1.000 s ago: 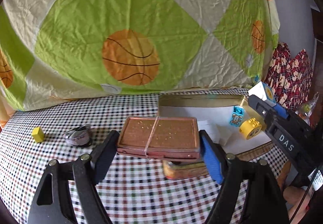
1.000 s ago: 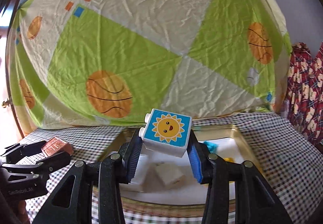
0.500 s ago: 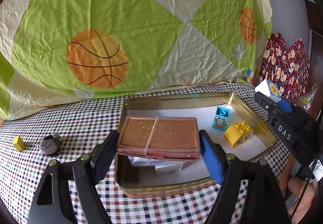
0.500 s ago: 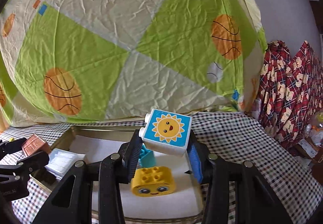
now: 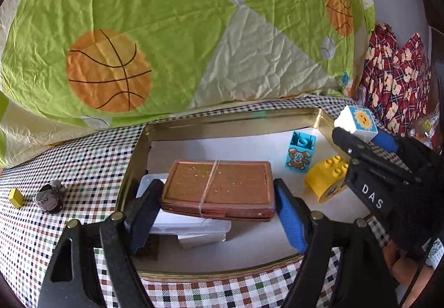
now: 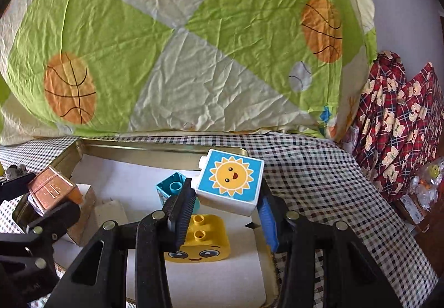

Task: Organize rigid objects
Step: 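Release the frame onto the clear box while the right tool sets the sun block on the yellow brick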

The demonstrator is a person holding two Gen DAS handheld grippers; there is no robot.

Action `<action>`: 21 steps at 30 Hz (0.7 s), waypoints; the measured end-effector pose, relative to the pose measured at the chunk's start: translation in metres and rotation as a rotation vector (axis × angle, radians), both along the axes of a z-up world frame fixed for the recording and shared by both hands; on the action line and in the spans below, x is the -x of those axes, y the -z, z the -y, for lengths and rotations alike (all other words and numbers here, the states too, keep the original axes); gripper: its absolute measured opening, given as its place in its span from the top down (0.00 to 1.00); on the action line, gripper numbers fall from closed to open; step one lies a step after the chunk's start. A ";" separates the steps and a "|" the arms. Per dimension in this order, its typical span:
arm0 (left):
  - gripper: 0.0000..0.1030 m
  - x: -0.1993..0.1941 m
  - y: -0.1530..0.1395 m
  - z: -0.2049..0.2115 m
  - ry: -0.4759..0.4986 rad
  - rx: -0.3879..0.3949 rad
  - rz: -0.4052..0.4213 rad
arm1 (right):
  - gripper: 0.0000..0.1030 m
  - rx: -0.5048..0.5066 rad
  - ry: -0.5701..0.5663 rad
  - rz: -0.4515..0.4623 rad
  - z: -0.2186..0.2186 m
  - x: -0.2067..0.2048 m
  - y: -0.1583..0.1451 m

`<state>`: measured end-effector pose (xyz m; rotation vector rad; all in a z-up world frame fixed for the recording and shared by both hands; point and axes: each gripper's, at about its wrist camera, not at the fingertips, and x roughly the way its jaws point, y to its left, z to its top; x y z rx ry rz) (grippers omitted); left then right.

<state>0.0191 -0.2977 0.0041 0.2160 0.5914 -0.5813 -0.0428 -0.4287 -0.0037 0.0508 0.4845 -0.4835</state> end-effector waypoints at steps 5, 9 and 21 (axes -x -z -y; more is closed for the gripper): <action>0.24 -0.003 0.002 0.000 -0.018 -0.008 0.001 | 0.55 -0.022 -0.036 -0.039 -0.004 -0.011 0.004; 0.24 -0.004 0.004 0.001 -0.029 -0.016 0.010 | 0.55 -0.038 -0.062 -0.071 -0.006 -0.019 0.007; 0.02 -0.010 0.011 0.001 -0.027 -0.035 0.023 | 0.23 -0.159 -0.110 0.021 0.000 -0.011 0.006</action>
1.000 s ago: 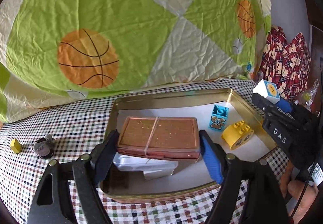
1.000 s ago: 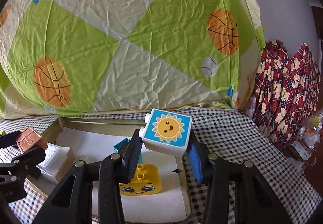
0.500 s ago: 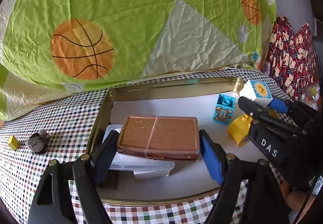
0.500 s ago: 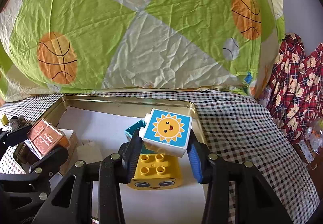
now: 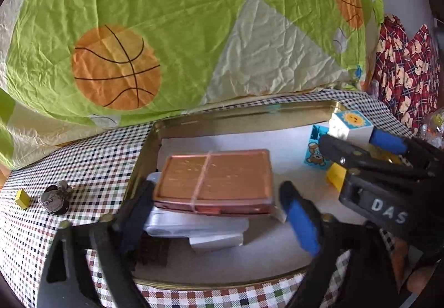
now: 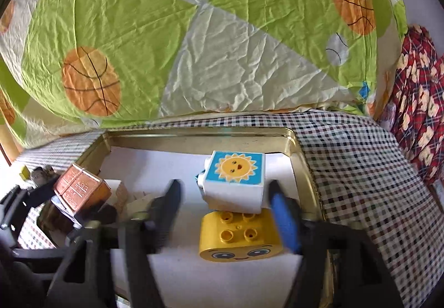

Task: Organize rigid objects
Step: 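Release the frame onto the clear box while the right tool sets the sun block on the yellow brick, then withdraw both tools from the tray toward the yellow cube and grey object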

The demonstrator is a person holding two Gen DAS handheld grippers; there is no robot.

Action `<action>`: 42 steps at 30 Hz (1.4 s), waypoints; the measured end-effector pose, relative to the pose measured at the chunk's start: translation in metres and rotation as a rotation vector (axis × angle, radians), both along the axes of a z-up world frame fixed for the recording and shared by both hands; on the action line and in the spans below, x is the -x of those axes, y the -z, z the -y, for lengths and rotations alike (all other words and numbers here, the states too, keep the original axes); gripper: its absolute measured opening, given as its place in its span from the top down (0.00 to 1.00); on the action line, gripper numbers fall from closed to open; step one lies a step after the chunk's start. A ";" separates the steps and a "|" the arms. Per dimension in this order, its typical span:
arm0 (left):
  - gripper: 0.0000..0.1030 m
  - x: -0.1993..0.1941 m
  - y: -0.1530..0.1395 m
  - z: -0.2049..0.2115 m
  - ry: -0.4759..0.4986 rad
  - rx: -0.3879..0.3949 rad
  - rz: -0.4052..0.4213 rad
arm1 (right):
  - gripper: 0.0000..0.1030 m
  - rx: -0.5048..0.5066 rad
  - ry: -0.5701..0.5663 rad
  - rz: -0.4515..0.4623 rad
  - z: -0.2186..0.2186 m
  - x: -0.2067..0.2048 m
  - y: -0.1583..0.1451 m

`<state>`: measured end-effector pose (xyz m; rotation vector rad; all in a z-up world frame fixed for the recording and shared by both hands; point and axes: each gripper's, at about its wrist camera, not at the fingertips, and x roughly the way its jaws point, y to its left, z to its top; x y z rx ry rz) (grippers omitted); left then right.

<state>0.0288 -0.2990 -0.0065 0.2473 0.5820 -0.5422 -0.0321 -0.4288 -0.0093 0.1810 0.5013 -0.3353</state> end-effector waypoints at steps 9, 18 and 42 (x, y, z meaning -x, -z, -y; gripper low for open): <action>0.00 0.014 -0.014 -0.021 -0.024 0.092 0.115 | 0.11 0.072 0.125 0.217 0.001 0.036 -0.022; 0.00 0.005 -0.025 -0.053 -0.154 0.142 0.156 | 0.11 0.059 0.328 0.324 0.025 0.069 -0.033; 0.00 0.009 -0.013 -0.115 -0.317 0.123 0.159 | 0.10 0.163 0.356 0.415 -0.029 0.086 -0.031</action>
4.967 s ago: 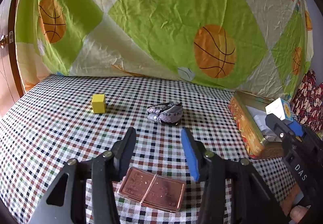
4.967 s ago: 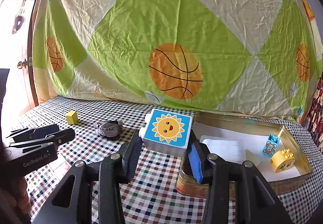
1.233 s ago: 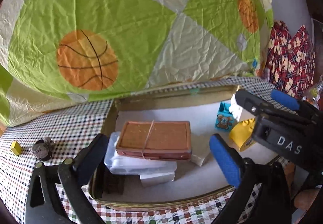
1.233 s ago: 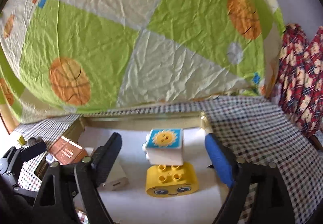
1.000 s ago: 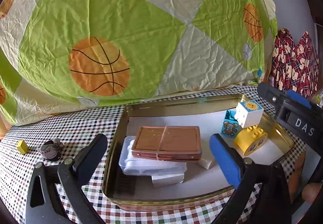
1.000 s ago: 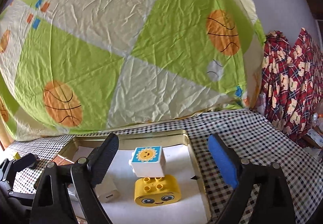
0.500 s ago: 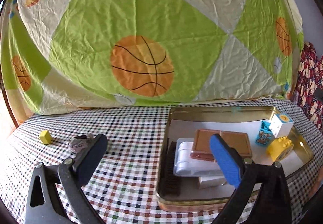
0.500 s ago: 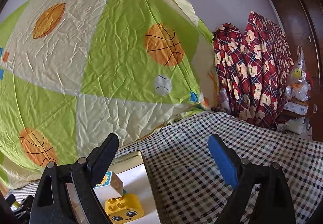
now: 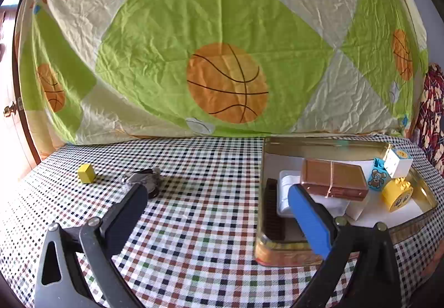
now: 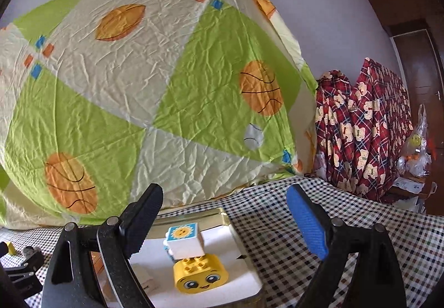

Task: Organize rigid objects
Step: 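Withdraw both tools from the tray toward the yellow cube and grey object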

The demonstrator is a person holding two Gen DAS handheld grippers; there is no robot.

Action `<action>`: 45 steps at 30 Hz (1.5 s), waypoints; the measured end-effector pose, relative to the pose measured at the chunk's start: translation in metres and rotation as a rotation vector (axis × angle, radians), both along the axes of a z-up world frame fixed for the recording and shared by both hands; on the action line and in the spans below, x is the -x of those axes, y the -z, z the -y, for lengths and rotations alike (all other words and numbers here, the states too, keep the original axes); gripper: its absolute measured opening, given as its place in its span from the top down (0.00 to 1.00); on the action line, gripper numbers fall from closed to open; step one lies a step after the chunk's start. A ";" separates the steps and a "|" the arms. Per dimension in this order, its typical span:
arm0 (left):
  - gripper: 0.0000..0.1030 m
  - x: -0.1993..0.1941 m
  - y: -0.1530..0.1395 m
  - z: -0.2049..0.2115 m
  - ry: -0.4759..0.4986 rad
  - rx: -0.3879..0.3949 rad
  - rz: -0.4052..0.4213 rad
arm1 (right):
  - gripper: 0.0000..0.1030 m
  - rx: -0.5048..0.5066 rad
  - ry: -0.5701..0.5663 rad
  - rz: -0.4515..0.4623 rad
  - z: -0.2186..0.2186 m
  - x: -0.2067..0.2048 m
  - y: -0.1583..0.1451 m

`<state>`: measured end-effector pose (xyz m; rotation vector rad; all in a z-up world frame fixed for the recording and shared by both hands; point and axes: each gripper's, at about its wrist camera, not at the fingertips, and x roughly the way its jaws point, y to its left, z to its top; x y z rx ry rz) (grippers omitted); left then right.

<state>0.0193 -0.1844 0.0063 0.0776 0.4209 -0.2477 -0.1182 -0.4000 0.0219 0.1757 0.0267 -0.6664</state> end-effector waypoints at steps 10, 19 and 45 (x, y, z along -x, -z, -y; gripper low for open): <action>0.00 0.005 0.000 -0.027 0.008 0.001 0.005 | 0.10 -0.053 -0.008 0.022 -0.030 0.013 0.004; 0.01 0.000 0.000 -0.055 -0.006 -0.050 0.019 | 0.10 -0.015 -0.070 -0.034 -0.079 -0.006 0.005; 0.01 -0.080 0.013 -0.183 -0.173 -0.020 -0.079 | 0.10 -0.045 -0.337 -0.081 -0.215 -0.098 0.009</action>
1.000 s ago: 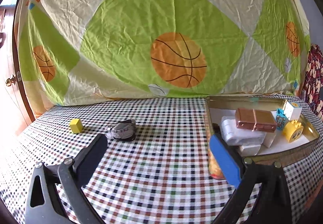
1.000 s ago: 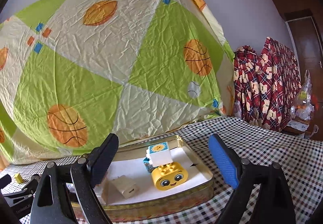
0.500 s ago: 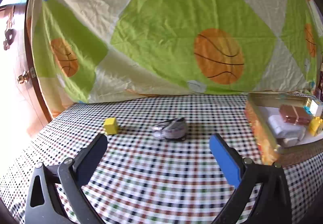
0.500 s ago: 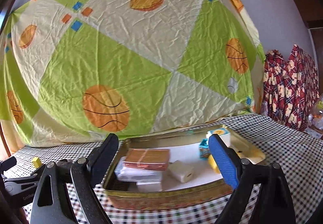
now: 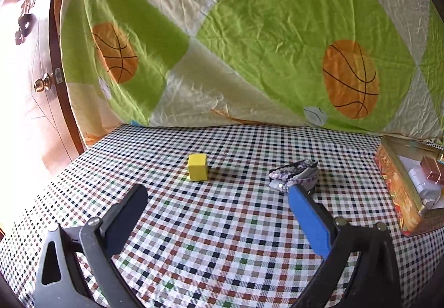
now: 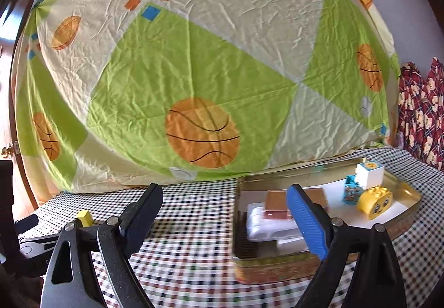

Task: Organize rigid objects
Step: 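Withdraw both tools from the tray toward the yellow cube and grey object, then grasp the grey sequined shoe with the right tool while the left tool nears the yellow cube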

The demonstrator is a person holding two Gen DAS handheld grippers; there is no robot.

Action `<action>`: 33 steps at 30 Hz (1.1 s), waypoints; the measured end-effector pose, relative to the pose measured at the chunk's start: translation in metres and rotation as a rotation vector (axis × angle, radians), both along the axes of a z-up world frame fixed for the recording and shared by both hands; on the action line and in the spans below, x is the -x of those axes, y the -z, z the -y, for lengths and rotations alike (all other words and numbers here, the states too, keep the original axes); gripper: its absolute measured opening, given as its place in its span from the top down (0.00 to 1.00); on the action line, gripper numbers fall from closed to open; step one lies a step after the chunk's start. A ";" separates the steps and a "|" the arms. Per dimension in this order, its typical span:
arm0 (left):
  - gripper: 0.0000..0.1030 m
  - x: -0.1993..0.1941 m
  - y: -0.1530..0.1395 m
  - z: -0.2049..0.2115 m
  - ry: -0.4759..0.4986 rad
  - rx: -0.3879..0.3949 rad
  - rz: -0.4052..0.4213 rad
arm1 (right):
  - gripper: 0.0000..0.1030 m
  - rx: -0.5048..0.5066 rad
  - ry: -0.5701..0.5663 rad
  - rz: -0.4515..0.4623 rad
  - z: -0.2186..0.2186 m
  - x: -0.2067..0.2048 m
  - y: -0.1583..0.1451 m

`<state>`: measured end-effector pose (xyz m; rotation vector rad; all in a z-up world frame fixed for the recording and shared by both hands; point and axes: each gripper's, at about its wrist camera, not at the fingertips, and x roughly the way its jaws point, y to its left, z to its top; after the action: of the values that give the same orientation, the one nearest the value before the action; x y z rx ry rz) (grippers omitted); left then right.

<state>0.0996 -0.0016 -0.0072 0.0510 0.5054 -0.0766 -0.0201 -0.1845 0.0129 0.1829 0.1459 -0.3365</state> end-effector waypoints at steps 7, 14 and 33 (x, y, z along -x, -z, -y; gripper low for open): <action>0.01 -0.019 0.006 -0.017 -0.020 0.029 -0.065 | 0.10 -0.011 -0.053 -0.019 -0.026 -0.027 0.001; 0.01 -0.037 0.009 -0.025 -0.042 -0.007 -0.080 | 0.10 -0.033 -0.091 -0.049 -0.038 -0.051 0.003; 0.01 -0.089 0.020 -0.023 -0.062 -0.110 -0.143 | 0.10 -0.115 -0.120 -0.144 -0.035 -0.095 0.008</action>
<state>0.1889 0.0218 -0.0271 0.1382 0.6535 0.0082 0.0748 -0.1497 0.0052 0.2621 0.3175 -0.2215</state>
